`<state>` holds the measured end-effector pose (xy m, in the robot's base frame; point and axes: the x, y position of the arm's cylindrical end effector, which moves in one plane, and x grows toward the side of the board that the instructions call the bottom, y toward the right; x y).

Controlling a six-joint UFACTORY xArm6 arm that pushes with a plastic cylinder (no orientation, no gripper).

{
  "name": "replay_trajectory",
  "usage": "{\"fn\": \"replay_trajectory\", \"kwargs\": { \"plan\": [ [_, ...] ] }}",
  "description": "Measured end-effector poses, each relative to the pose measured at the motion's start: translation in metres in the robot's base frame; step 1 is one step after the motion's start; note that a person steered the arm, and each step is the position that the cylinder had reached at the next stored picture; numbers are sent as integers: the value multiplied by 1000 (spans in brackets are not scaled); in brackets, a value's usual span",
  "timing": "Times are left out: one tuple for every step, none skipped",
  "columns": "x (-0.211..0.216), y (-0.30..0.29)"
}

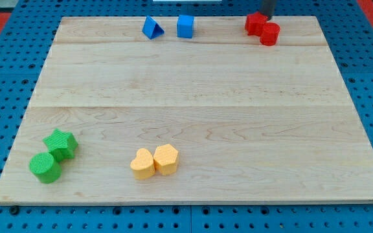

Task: Slide the red star and the red circle diagonal to each other

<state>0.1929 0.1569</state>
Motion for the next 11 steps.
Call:
{"fn": "replay_trajectory", "kwargs": {
  "plan": [
    [21, 2],
    [16, 26],
    [6, 66],
    [34, 41],
    [72, -12],
    [84, -18],
    [45, -6],
    [30, -44],
    [33, -69],
    [38, -101],
    [56, -101]
  ]
}}
